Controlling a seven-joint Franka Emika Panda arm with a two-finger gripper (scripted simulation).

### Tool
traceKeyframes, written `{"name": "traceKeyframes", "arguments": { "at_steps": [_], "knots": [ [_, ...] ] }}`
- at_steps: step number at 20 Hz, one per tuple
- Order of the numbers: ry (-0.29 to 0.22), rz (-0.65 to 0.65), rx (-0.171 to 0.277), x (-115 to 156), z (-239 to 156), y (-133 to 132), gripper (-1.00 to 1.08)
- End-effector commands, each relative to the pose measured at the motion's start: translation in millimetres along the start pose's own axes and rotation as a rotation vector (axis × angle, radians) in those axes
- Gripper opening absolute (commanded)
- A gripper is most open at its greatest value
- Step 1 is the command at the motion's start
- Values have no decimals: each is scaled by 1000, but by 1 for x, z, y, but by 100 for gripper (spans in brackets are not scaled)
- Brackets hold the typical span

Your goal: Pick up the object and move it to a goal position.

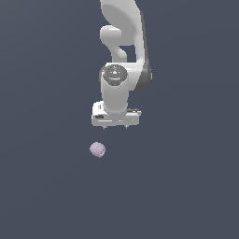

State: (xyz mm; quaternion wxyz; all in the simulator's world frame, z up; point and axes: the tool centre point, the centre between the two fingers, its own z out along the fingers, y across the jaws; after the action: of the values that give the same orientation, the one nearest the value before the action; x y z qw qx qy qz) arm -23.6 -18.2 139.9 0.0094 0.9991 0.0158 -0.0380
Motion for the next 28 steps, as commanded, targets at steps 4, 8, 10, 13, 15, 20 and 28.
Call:
{"name": "traceKeyframes", "arguments": {
  "at_steps": [4, 8, 10, 13, 15, 20, 28],
  "knots": [
    [7, -3, -3, 2, -5, -1, 100],
    [33, -14, -12, 9, -23, -5, 100],
    [41, -18, -15, 11, -29, -6, 100],
    [41, -19, -15, 11, -29, -6, 100],
    [40, -15, -15, 11, -28, -6, 100],
    [41, -24, -15, 12, -28, -6, 100],
    [42, -96, -17, 17, -23, 1, 100]
  ]
}}
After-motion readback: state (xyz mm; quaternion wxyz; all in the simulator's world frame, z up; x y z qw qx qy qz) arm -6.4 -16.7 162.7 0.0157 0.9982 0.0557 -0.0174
